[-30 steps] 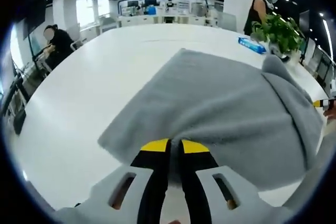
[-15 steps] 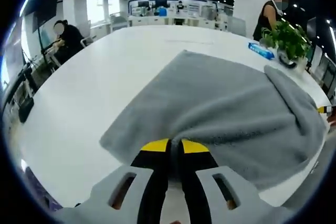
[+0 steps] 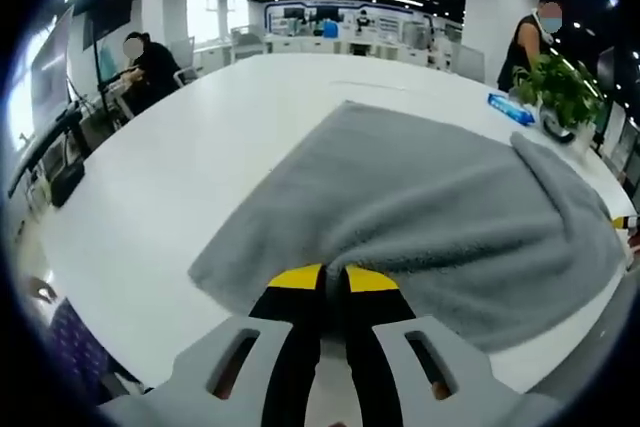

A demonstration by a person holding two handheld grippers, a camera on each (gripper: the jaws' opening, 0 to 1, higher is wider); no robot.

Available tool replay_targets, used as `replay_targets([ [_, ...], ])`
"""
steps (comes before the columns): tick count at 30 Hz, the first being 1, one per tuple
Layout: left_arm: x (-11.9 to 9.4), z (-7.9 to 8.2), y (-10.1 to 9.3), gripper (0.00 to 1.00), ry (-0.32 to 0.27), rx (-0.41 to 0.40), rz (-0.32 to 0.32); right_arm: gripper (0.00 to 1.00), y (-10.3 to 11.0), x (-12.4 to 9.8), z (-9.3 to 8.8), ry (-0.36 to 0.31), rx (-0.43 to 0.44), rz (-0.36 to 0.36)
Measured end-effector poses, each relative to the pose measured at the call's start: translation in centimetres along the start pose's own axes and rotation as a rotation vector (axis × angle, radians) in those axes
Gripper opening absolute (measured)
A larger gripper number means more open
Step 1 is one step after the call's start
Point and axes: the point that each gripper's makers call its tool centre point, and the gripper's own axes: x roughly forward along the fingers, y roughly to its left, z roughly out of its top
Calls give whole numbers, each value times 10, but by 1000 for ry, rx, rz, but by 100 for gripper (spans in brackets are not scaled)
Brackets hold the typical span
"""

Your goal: Open the folded towel by lifting each exposed corner and separating the folded layers until the towel lies flat within the target outline without major curled edges

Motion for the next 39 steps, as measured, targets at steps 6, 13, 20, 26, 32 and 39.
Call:
replay_targets([
  [6, -12, -5, -1, 7, -22, -17, 16, 0, -1, -8, -7, -2, -5, -5],
  [13, -28, -10, -5, 7, -39, -30, 37, 0, -2, -11, -11, -5, -13, -11],
  [20, -39, -16, -6, 7, -61, -50, 65, 0, -3, -17, -18, -11, -8, -19],
  [26, -42, -18, -2, 7, -68, -50, 70, 0, -1, -23, -22, -6, 3, -26],
  [32, -41, -17, -5, 11, -28, -61, 34, 0, 1, -21, -14, -3, -14, -24],
  [39, -39, -17, -18, 15, 0, 13, -6, 4, 9, -12, 31, -68, -12, 6],
])
